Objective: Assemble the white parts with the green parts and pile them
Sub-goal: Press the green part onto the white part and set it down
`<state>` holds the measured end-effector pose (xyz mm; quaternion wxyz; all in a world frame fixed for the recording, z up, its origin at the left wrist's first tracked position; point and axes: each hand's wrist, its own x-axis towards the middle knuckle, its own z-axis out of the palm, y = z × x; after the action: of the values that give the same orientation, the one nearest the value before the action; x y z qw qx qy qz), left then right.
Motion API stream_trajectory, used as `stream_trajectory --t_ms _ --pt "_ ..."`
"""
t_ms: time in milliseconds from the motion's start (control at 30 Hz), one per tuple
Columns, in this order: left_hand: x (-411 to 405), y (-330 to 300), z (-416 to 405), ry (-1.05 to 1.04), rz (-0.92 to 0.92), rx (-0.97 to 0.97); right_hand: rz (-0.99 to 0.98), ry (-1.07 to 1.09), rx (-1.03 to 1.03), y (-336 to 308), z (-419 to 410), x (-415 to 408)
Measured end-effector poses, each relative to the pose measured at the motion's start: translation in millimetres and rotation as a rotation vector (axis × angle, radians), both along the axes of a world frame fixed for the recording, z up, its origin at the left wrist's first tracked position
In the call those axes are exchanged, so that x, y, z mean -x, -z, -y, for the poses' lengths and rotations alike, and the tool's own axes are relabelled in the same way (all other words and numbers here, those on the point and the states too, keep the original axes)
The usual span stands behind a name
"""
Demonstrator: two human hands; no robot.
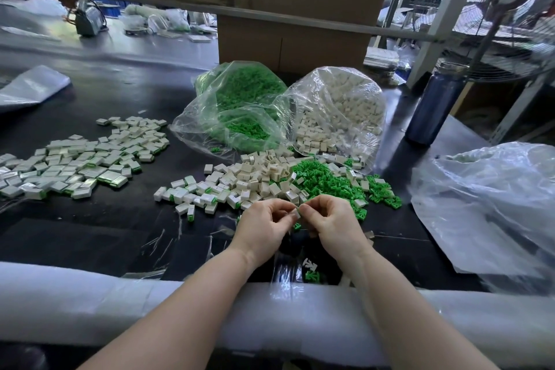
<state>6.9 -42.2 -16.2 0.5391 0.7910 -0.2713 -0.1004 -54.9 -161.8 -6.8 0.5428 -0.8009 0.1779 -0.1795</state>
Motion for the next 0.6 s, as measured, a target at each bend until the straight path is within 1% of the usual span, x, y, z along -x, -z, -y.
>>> stream_trajectory --t_ms 167,333,400,600 --pt "0 -1 5 -0.065 -0.04 -0.022 0.054 0.004 0.049 4 -1 1" --pt "5 2 4 -0.094 0.031 -0.068 0.085 -0.016 0.009 10 -2 5" --pt "7 3 2 -0.064 0.021 -0.046 0.096 -0.033 -0.033 11 0 8" --pt "8 1 -3 0.034 -0.044 0.101 0.116 -0.091 -0.174 11 -1 9"
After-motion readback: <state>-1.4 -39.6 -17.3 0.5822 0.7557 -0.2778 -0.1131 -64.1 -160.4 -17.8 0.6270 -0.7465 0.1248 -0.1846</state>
